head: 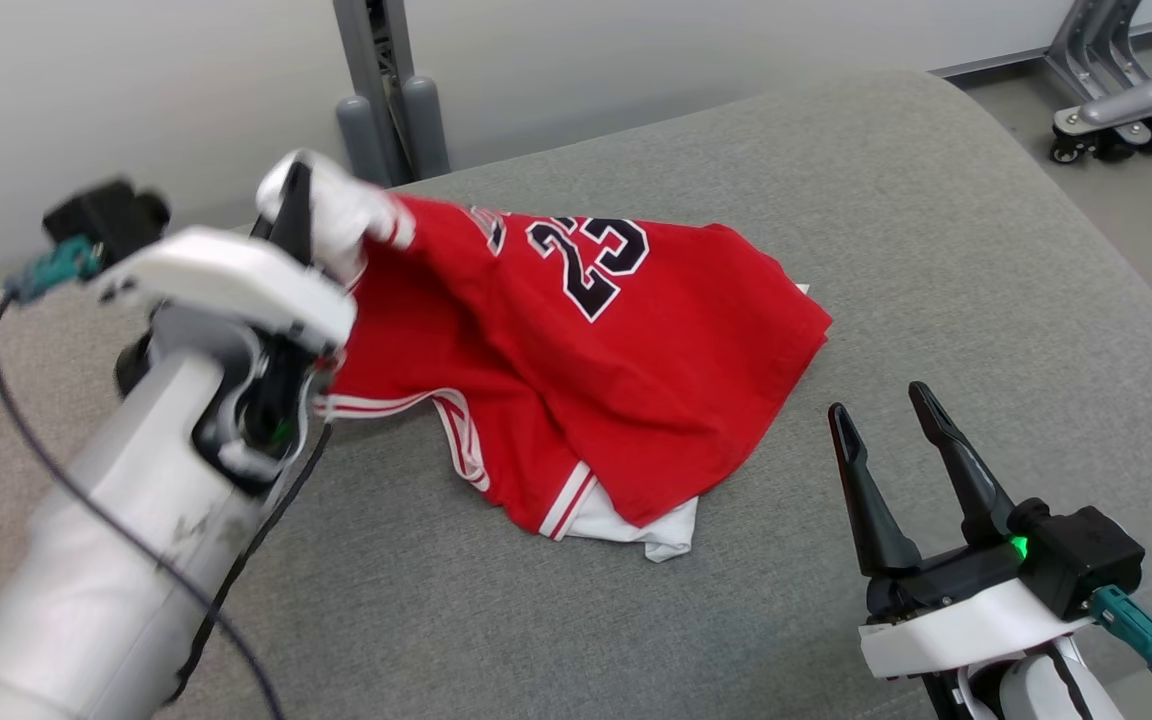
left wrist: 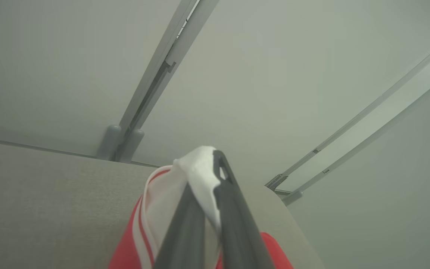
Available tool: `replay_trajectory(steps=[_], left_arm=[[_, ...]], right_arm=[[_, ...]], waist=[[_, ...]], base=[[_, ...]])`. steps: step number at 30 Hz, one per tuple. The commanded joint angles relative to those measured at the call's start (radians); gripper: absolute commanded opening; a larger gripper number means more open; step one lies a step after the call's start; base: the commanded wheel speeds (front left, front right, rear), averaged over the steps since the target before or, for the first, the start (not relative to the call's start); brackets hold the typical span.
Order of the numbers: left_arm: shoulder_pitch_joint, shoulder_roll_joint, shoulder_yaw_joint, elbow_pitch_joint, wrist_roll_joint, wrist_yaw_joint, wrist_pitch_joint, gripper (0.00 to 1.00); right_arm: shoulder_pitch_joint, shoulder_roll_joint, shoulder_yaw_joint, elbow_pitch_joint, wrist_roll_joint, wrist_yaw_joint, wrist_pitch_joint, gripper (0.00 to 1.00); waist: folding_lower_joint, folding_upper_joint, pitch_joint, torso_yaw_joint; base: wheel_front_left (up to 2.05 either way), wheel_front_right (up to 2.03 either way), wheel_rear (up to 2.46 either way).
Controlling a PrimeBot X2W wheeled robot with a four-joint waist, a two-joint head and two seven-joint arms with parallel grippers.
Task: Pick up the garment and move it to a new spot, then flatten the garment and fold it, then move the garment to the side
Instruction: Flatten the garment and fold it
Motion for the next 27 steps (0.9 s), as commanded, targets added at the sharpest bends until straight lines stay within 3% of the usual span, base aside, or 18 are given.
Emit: replay_trajectory(steps=[1, 6, 9, 12, 15, 16, 18, 19, 27], left_arm=[[0.034, 0.020, -0.003, -0.004, 0.012, -0.012, -0.010, 0.00], [0.171, 0.106, -0.007, -0.022, 0.060, -0.033, -0.043, 0.00], [0.219, 0.149, -0.021, -0.039, 0.145, -0.044, -0.054, 0.00], [0.240, 0.190, -0.040, -0.044, 0.289, -0.013, -0.058, 0.00], [0.258, 0.189, -0.014, -0.059, 0.370, 0.012, -0.058, 0.00], [0.271, 0.186, 0.002, -0.068, 0.407, 0.019, -0.058, 0.09], [0.293, 0.179, 0.034, -0.081, 0.469, 0.031, -0.058, 0.47], [0.301, 0.173, 0.053, -0.089, 0.495, 0.035, -0.058, 1.00], [0.371, 0.131, 0.123, -0.080, 0.629, 0.055, -0.058, 1.00]], right_arm=[[-0.001, -0.006, -0.004, -0.005, 0.007, 0.000, -0.001, 1.00], [-0.002, -0.006, -0.007, -0.003, -0.001, 0.000, -0.001, 1.00], [-0.005, -0.006, -0.005, -0.002, -0.007, 0.000, -0.001, 1.00], [-0.011, -0.006, -0.001, 0.002, -0.013, 0.000, -0.001, 1.00], [-0.012, -0.006, -0.001, 0.003, -0.016, 0.000, -0.001, 1.00], [-0.011, -0.006, -0.001, 0.005, -0.018, 0.000, -0.001, 1.00], [-0.010, -0.006, 0.003, 0.009, -0.021, 0.000, -0.001, 1.00], [-0.010, -0.006, 0.007, 0.012, -0.022, 0.000, -0.001, 1.00], [-0.004, -0.006, 0.023, 0.030, -0.023, 0.000, -0.001, 1.00]], waist=[[0.0000, 0.0000, 0.005, 0.011], [0.0000, 0.0000, 0.015, 0.040], [0.0000, 0.0000, 0.020, 0.058], [0.0000, 0.0000, 0.026, 0.075], [0.0000, 0.0000, 0.029, 0.086], [0.0000, 0.0000, 0.030, 0.091], [0.0000, 0.0000, 0.031, 0.099], [0.0000, 0.0000, 0.031, 0.101], [0.0000, 0.0000, 0.014, 0.118]], base=[[0.00, 0.00, 0.00], [0.00, 0.00, 0.00], [0.00, 0.00, 0.00], [0.00, 0.00, 0.00], [0.00, 0.00, 0.00], [0.00, 0.00, 0.00], [0.00, 0.00, 0.00], [0.00, 0.00, 0.00], [0.00, 0.00, 0.00]])
